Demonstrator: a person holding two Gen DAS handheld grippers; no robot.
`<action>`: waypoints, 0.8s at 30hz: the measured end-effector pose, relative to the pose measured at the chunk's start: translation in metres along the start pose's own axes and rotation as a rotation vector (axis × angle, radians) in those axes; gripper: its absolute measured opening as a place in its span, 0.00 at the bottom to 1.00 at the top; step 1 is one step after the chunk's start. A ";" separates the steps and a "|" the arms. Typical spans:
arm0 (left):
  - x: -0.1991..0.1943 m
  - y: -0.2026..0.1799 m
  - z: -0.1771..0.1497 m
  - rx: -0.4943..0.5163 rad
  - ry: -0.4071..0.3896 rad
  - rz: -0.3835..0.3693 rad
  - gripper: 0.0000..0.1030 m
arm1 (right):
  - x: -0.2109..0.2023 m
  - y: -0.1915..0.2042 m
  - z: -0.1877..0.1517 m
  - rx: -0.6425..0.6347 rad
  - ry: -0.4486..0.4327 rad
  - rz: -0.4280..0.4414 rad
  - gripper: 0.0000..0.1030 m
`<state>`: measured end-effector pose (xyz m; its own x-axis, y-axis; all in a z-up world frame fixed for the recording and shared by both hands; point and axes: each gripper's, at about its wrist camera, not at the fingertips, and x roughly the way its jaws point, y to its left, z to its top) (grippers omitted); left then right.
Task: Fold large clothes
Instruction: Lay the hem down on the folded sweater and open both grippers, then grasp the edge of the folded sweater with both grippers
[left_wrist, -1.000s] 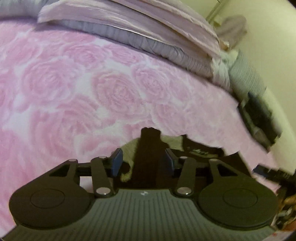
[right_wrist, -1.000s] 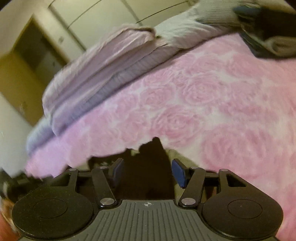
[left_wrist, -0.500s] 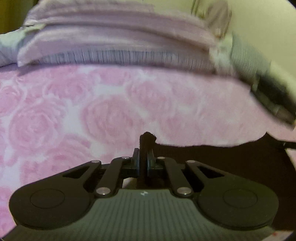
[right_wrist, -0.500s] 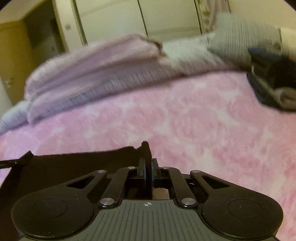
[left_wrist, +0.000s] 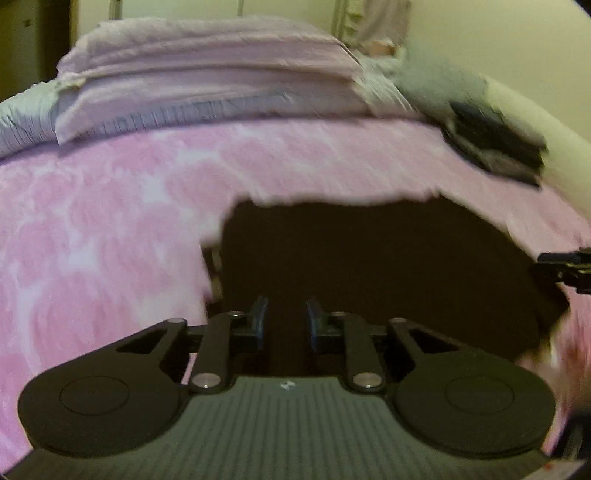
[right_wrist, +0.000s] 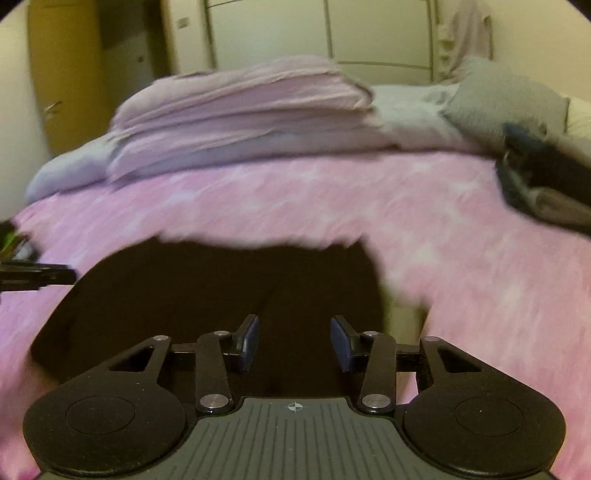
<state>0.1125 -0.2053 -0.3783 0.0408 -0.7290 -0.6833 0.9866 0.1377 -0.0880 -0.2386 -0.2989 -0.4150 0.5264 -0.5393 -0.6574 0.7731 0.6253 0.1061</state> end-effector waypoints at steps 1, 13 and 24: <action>0.004 0.000 -0.013 -0.008 0.031 0.016 0.14 | 0.002 0.002 -0.014 0.012 0.039 -0.026 0.35; -0.078 -0.054 -0.016 -0.025 0.010 0.186 0.26 | -0.058 0.019 -0.037 0.099 -0.016 -0.175 0.62; -0.157 -0.086 -0.048 -0.006 -0.038 0.191 0.32 | -0.126 0.045 -0.060 0.141 -0.089 -0.092 0.62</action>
<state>0.0134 -0.0702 -0.2984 0.2331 -0.7140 -0.6602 0.9594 0.2799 0.0360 -0.2915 -0.1691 -0.3723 0.4755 -0.6424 -0.6011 0.8580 0.4894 0.1557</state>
